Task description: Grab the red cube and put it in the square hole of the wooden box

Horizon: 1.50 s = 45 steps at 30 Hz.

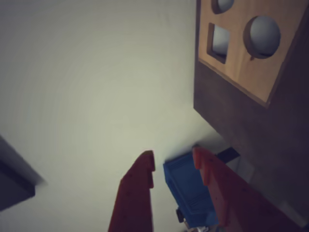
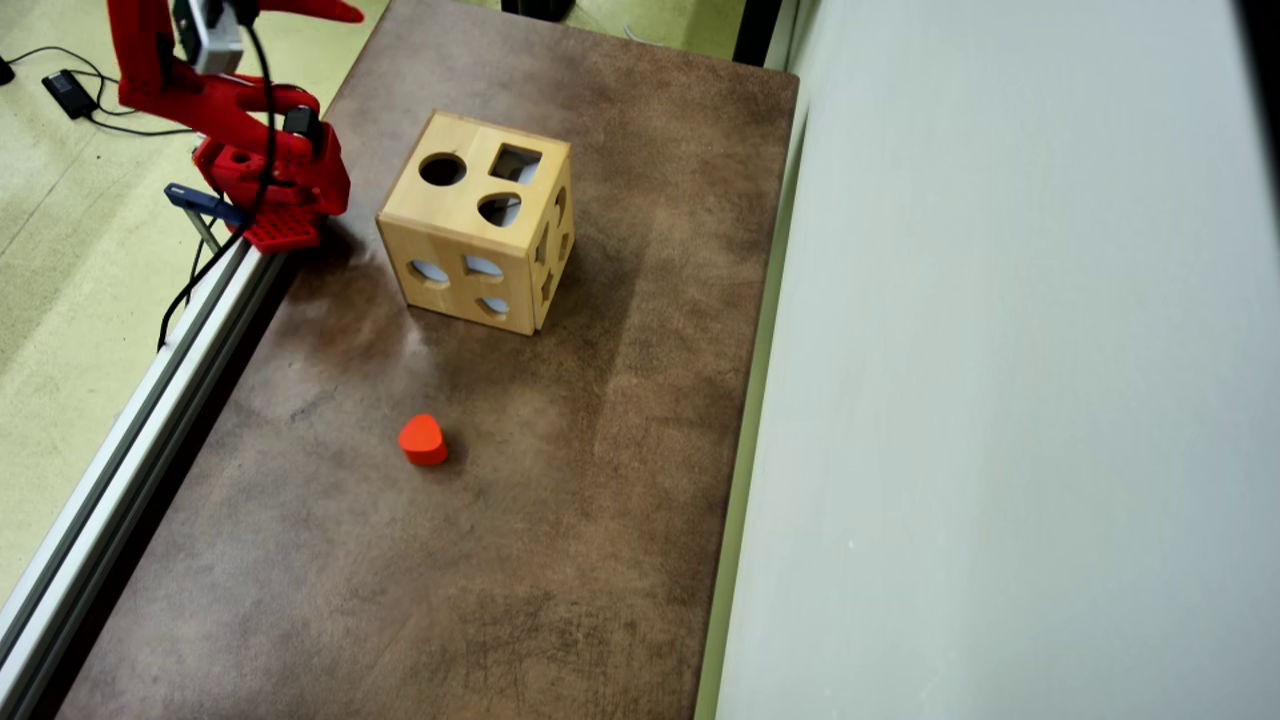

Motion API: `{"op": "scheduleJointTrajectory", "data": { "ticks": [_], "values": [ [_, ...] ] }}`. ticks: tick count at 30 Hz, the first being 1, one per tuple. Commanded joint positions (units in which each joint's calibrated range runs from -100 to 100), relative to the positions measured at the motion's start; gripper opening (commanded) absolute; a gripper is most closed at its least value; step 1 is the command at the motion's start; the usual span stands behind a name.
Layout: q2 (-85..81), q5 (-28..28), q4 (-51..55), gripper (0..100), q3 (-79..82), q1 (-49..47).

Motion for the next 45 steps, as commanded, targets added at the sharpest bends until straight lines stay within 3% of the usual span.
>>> {"op": "scheduleJointTrajectory", "data": {
  "ticks": [1, 4, 13, 45],
  "values": [
    [-5.6, 5.2, 0.7, 6, 2.2, 0.5],
    [-7.3, 6.7, 0.9, 3, 5.2, 3.4],
    [-14.0, 7.2, 0.9, 2, 8.6, 24.4],
    [-14.1, 6.8, 0.7, 2, 12.4, 24.8]
  ]
}}
